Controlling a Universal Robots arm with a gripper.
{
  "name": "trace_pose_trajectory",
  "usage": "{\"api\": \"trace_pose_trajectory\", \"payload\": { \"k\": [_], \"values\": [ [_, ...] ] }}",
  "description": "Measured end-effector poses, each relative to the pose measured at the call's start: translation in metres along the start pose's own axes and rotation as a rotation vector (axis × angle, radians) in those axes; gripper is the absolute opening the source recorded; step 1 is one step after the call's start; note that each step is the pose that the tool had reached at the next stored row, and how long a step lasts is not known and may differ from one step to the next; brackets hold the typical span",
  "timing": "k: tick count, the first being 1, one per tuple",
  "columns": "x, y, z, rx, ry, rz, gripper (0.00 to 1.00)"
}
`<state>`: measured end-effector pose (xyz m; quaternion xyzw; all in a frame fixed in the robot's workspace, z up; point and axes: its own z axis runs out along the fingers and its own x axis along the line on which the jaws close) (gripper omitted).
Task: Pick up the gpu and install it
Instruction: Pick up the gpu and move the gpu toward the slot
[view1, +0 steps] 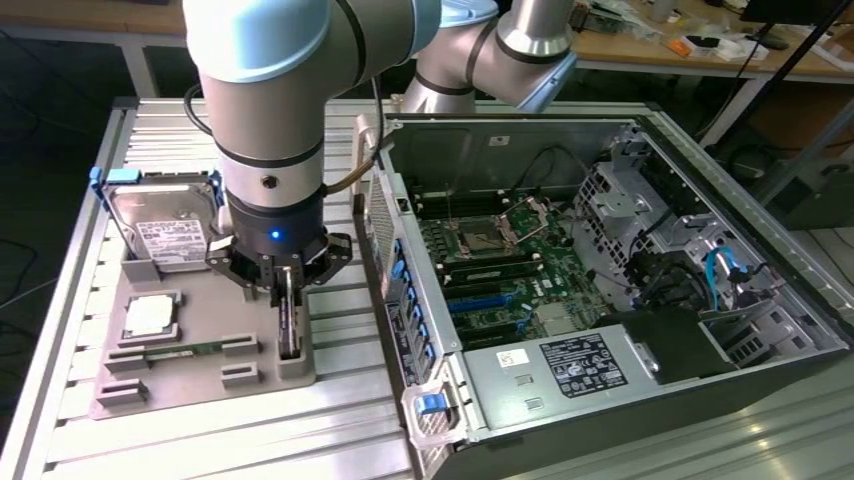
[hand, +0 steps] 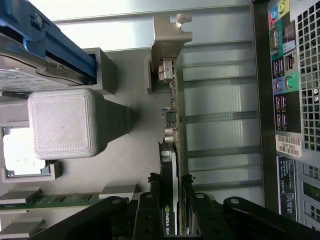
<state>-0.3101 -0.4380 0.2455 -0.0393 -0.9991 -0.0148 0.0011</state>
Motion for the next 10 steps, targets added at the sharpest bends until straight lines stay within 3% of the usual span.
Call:
{"api": "trace_pose_trajectory", "payload": {
  "k": [3, 10],
  "values": [
    [0.000, 0.0001, -0.0040, -0.0003, -0.0002, 0.000, 0.27],
    [0.000, 0.0009, -0.0307, 0.0032, -0.0004, -0.001, 0.27]
  ]
}}
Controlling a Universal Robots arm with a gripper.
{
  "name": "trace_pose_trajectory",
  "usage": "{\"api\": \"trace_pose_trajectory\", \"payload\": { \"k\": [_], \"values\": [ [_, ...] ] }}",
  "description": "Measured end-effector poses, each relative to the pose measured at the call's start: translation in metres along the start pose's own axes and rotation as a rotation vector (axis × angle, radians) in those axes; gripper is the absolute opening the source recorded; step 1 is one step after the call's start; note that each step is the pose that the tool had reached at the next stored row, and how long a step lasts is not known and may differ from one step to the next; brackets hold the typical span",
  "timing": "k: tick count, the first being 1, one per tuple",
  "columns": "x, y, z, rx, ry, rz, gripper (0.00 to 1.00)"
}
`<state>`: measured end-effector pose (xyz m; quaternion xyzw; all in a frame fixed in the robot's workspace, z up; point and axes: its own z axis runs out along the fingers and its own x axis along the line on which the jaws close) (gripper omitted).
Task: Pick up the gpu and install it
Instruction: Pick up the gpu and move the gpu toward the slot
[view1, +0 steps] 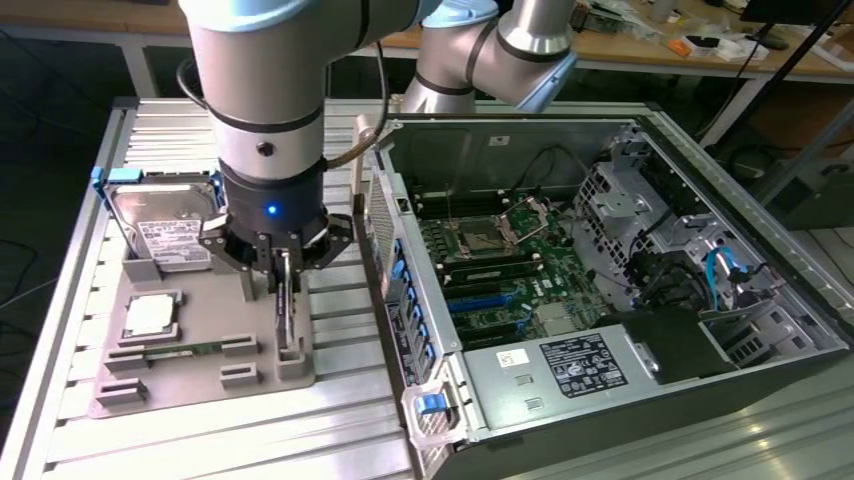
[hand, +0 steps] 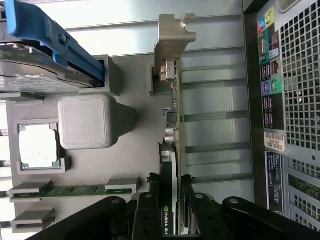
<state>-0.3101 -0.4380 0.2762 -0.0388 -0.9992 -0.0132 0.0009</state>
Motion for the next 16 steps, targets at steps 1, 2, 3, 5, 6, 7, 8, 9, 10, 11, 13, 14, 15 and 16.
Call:
{"api": "trace_pose_trajectory", "payload": {
  "k": [1, 2, 3, 5, 6, 7, 8, 9, 10, 11, 13, 14, 15, 16],
  "values": [
    [0.000, 0.0001, -0.0030, 0.0006, 0.0001, -0.001, 0.27],
    [0.000, 0.0002, -0.0057, 0.0010, 0.0003, -0.002, 0.27],
    [0.000, 0.0002, -0.0079, 0.0012, 0.0002, -0.003, 0.27],
    [0.000, 0.0004, -0.0129, 0.0016, 0.0001, -0.005, 0.27],
    [0.000, 0.0004, -0.0147, 0.0026, 0.0000, -0.005, 0.27],
    [0.000, 0.0004, -0.0157, 0.0043, 0.0000, -0.005, 0.27],
    [0.000, 0.0005, -0.0168, 0.0067, -0.0003, -0.005, 0.27],
    [0.000, 0.0005, -0.0181, 0.0085, -0.0003, -0.005, 0.27],
    [0.000, 0.0005, -0.0195, 0.0098, -0.0004, -0.005, 0.27],
    [0.000, 0.0006, -0.0204, 0.0108, -0.0005, -0.005, 0.27],
    [0.000, 0.0007, -0.0218, 0.0139, -0.0008, -0.005, 0.27],
    [0.000, 0.0008, -0.0239, 0.0218, -0.0009, -0.005, 0.27],
    [0.000, 0.0008, -0.0254, 0.0226, -0.0008, -0.005, 0.27],
    [0.000, 0.0009, -0.0270, 0.0237, -0.0010, -0.005, 0.27]
  ]
}}
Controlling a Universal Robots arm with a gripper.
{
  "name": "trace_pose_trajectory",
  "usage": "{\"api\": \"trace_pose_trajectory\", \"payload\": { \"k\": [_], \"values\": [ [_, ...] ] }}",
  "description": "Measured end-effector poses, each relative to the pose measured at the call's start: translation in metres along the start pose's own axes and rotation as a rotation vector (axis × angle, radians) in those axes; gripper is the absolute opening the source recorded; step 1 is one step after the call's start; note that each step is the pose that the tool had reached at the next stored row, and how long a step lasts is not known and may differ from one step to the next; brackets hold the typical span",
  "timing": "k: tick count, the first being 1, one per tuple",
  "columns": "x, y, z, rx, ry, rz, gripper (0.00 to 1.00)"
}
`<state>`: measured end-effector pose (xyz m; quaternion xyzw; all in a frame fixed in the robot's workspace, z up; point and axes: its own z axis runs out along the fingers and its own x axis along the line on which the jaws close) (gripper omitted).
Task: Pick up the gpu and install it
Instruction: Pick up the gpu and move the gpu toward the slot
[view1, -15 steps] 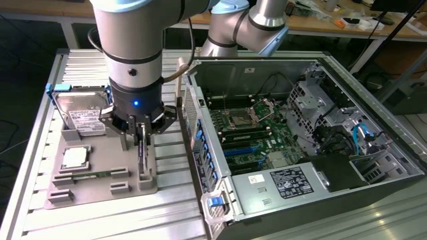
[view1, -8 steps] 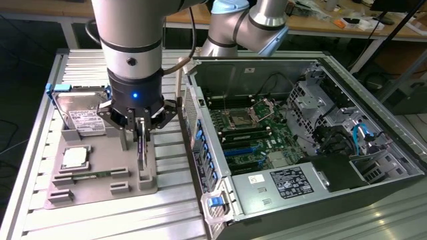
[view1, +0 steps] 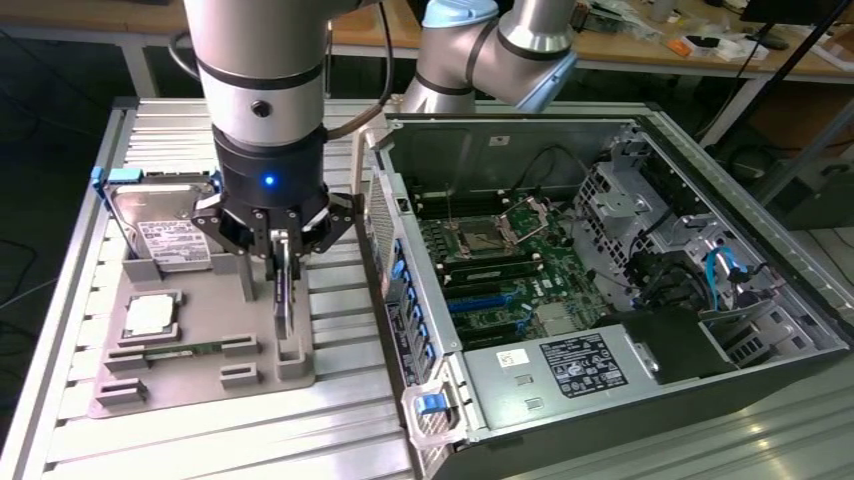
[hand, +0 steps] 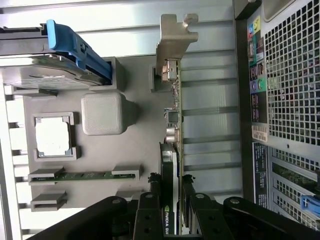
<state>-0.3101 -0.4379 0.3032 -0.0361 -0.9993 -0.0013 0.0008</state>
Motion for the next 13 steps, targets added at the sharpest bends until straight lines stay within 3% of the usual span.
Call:
{"api": "trace_pose_trajectory", "payload": {
  "k": [8, 13],
  "values": [
    [0.000, 0.0002, -0.0172, 0.0106, -0.0005, 0.000, 0.27],
    [0.000, 0.0003, -0.0430, 0.0274, -0.0012, 0.000, 0.27]
  ]
}}
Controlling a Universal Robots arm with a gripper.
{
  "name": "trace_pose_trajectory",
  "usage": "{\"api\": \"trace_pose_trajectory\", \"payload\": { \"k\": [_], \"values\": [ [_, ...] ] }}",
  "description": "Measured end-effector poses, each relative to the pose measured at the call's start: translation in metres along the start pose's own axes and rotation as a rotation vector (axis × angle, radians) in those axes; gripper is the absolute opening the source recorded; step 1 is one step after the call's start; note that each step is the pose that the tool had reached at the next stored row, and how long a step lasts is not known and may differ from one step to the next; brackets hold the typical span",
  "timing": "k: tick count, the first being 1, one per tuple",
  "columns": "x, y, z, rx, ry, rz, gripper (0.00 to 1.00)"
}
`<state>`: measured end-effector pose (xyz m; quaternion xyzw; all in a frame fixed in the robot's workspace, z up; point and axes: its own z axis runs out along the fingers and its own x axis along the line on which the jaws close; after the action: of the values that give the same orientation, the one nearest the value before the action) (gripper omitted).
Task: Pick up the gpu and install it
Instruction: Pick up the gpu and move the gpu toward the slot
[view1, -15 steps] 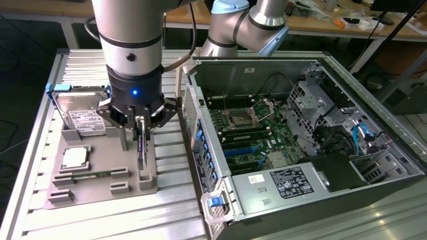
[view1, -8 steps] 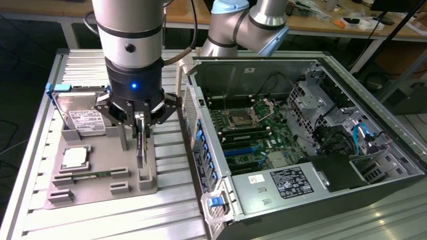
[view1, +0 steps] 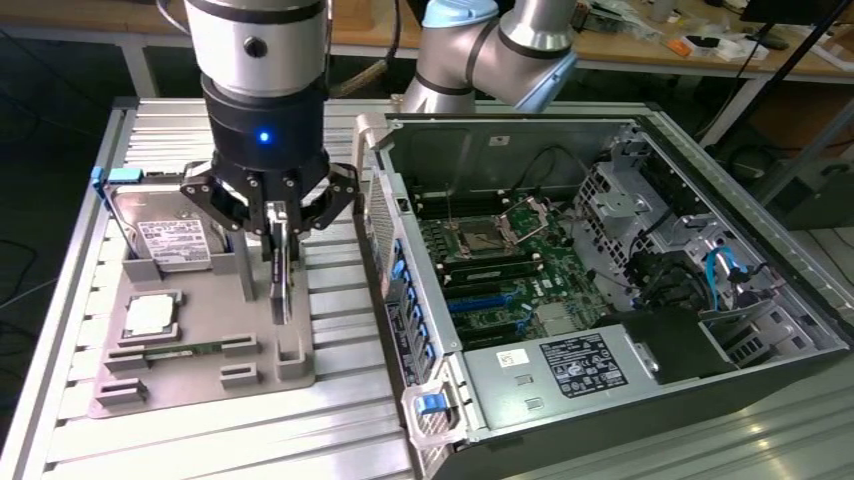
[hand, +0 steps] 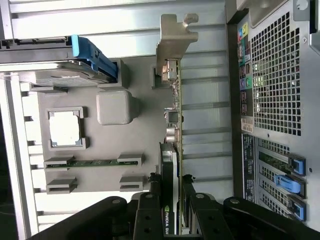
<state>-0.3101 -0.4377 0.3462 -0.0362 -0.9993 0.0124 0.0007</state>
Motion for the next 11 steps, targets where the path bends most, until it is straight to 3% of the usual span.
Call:
{"api": "trace_pose_trajectory", "payload": {
  "k": [11],
  "values": [
    [0.000, -0.0013, -0.0511, 0.0341, -0.0024, 0.000, 0.27]
  ]
}}
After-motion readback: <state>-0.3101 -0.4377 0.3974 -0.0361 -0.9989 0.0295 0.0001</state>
